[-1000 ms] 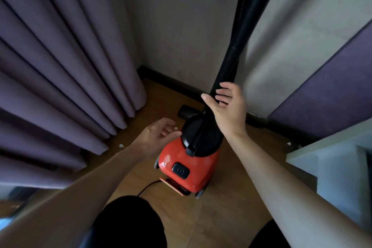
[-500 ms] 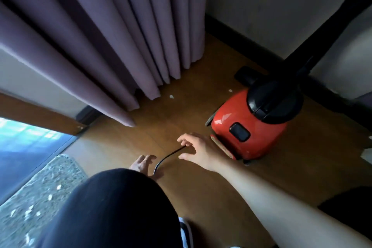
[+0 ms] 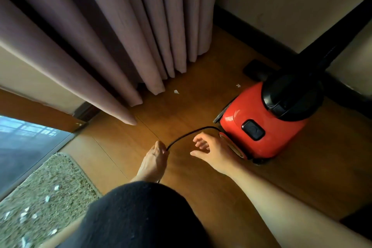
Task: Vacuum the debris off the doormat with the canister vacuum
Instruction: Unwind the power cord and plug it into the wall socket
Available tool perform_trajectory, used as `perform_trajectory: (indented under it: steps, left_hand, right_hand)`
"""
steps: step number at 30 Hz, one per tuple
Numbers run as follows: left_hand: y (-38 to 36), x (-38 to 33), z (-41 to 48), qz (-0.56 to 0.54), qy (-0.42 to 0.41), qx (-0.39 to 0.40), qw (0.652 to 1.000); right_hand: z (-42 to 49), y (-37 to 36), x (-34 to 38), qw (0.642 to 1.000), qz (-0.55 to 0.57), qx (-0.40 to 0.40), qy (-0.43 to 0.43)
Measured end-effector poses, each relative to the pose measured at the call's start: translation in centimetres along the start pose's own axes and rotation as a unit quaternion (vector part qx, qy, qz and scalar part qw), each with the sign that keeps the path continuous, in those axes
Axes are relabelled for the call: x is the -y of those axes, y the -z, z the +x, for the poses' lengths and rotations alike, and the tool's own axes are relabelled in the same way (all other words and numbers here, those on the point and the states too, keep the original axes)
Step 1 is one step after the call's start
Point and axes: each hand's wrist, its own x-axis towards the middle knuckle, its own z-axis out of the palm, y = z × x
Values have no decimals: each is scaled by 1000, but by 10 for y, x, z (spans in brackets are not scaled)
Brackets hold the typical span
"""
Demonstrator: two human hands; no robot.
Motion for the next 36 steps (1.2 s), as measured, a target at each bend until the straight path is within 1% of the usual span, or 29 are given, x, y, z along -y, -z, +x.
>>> perform_trajectory:
  steps: [2,3,5,7,9,12,15,17,18,19,21,22,23,24,25,26,27,28,29,30,31,34,36]
  left_hand:
    - [22,-33,6,-119,7,19,993]
    - [36,-49,11,-178,13,24,984]
    - [61,-81,17,-257,24,31,966]
    - [82,-115,21,-280,5,37,959]
    - [98,-152,26,-282,-26,35,958]
    - [113,-204,28,-334,-55,55,939]
    - [122,-242,33,-380,-79,64,919]
    - [127,-254,40,-381,-106,68,916]
    - [130,-255,40,-359,-122,75,922]
    - [132,-251,41,-316,-143,85,934]
    - [134,-236,36,-167,-192,136,958]
    - [132,-226,33,-106,-205,174,957]
    - [128,-217,31,-74,-212,210,952]
    - [124,-211,28,-54,-213,229,948]
    - [121,-210,26,-54,-212,232,948]
    - [119,-213,24,-77,-203,221,951]
    - [119,-220,21,-133,-181,208,952]
    - [120,-230,16,-211,-154,194,946]
    - [121,-241,15,-282,-135,183,932]
    - [125,-252,15,-334,-122,176,918]
    - [128,-263,16,-364,-117,175,908]
    - [138,-297,14,-409,-137,207,878]
    - [144,-315,11,-432,-152,219,862]
  right_hand:
    - [-2,8,5,1000,7,-18,0]
    - [-3,11,9,1000,22,-21,-3]
    - [-4,17,21,998,64,1,-9]
    - [-3,22,34,996,86,34,-4]
    - [-2,31,49,993,109,37,10]
    - [1,47,68,981,194,2,9]
    - [-1,65,85,951,307,-31,-3]
    - [-3,83,95,941,334,-46,8]
    - [-4,95,100,939,339,-59,17]
    - [-4,108,105,936,343,-76,23]
    - [-3,141,115,930,347,-117,32]
    - [-1,158,120,927,346,-138,35]
    - [1,174,125,924,348,-158,38]
    - [2,190,129,919,351,-175,42]
    - [3,203,134,913,359,-187,45]
    - [3,215,136,908,368,-196,47]
    - [2,223,137,902,378,-202,51]
    - [-1,229,136,897,389,-205,56]
    - [-4,231,133,894,396,-202,60]
    - [-8,231,128,897,391,-193,64]
    - [-12,228,122,909,373,-175,68]
    - [-25,214,103,961,252,-69,92]
    - [-34,208,98,981,174,-10,87]
